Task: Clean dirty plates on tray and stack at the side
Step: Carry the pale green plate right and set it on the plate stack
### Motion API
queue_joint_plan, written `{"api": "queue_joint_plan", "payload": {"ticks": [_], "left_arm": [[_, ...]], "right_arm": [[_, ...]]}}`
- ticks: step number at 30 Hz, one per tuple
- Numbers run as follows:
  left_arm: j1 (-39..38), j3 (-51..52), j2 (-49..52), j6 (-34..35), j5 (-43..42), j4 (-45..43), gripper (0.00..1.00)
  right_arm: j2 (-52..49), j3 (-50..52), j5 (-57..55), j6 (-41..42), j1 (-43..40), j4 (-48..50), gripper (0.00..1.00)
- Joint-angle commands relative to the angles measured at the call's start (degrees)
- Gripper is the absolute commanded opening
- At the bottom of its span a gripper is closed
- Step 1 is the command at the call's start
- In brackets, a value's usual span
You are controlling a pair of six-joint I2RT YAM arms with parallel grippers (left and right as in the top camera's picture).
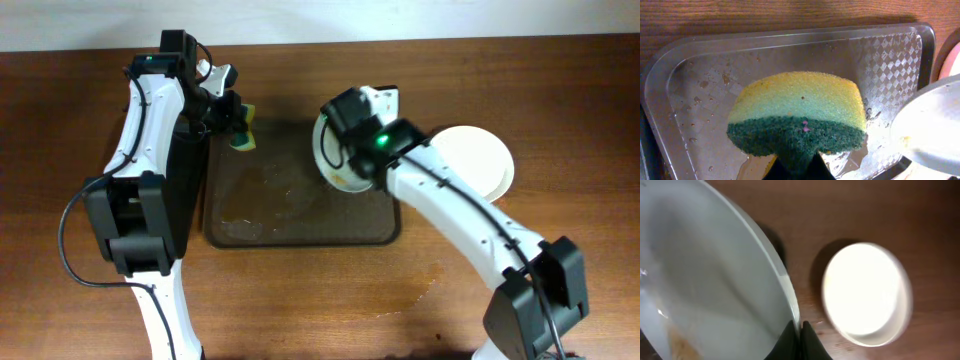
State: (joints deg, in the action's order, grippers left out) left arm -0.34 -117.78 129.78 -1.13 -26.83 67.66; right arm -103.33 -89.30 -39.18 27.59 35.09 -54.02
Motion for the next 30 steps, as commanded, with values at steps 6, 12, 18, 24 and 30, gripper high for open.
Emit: {"api": "queue_joint_plan", "payload": {"ticks": [6, 12, 18, 24, 30], "left_arm": [[0.1, -0.8, -0.3, -1.1, -0.8, -0.1, 0.01], [0.1, -0.8, -0.3, -1.1, -0.8, -0.1, 0.01], [0.1, -0.8, -0.3, -1.1, -0.8, -0.1, 0.01], [0.1, -0.8, -0.3, -1.1, -0.1, 0.1, 0.01], [0.1, -0.8, -0.3, -1.1, -0.1, 0.0, 0.01]], "right_arm": [[0.7, -0.5, -32.2, -0.2, 11.4, 0.0, 0.04], [0.8, -0.5, -29.9, -0.2, 12.3, 0.0, 0.04], [4.7, -0.5, -12.9, 0.3, 8.3, -0.2, 0.04], [14.7, -0.5, 1.1, 3.6, -2.3, -1.9, 0.04], [19.9, -0.5, 16.2, 5.9, -22.8, -6.6, 0.04]]}}
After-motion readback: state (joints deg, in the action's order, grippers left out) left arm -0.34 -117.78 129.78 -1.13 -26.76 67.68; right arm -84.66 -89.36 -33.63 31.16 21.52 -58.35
